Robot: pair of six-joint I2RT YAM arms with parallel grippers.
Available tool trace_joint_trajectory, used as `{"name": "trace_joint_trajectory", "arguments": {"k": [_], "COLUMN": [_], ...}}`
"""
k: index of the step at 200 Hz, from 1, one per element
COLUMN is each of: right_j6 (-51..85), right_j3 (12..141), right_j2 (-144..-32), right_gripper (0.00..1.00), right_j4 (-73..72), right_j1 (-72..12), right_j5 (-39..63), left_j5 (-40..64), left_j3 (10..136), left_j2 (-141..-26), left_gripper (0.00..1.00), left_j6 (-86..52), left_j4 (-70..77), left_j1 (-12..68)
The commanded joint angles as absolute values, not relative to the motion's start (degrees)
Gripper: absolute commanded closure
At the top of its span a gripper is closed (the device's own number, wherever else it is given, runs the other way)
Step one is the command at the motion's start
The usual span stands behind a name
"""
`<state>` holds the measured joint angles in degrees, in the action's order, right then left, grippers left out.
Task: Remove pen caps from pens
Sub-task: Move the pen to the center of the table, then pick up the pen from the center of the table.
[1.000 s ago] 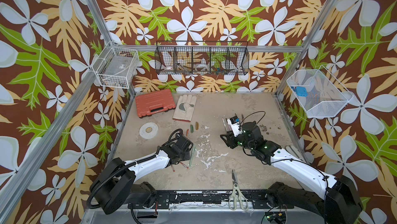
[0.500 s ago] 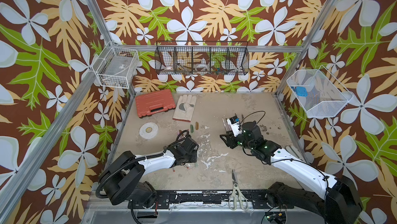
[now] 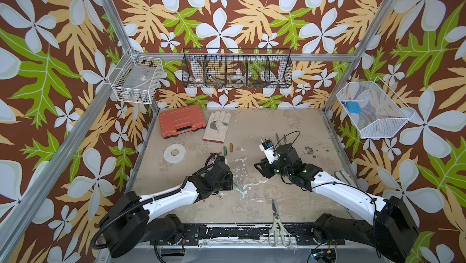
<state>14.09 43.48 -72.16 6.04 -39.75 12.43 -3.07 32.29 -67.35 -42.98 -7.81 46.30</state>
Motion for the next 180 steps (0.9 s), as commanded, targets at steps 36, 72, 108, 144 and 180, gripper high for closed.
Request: {"name": "trace_joint_trajectory", "arguments": {"k": [36,72,108,144,180], "right_j6": [9.83,11.09,11.85,11.78,11.70], "right_j3": [50.80,54.82,56.92,58.61,59.60], "right_j2": [-86.63,-94.43,-98.74,-102.30,-104.28], "right_gripper": [0.51,0.55,0.58,0.67,0.67], "right_j4": [9.63,11.23,11.95,12.65,12.82], "right_j1": [-53.55,-56.94,-57.47,-57.86,-58.36], "right_j5": [7.65,3.75,1.14,0.24,0.41], "left_j5": [-6.61,-3.85,-3.00,-1.94,-1.46], "left_j3": [29.06,29.25,29.36,28.48,28.65], "left_j2": [-52.19,-51.17,-53.25,-52.91,-53.67], "left_gripper": [0.66,0.56,0.52,0.46,0.44], "left_j6": [-42.41,-41.57,-41.09,-40.67,-40.08], "left_j4": [-13.14,-13.53,-12.42,-10.35,-9.92], "left_j1": [37.71,33.59,33.57,33.57,33.46]}}
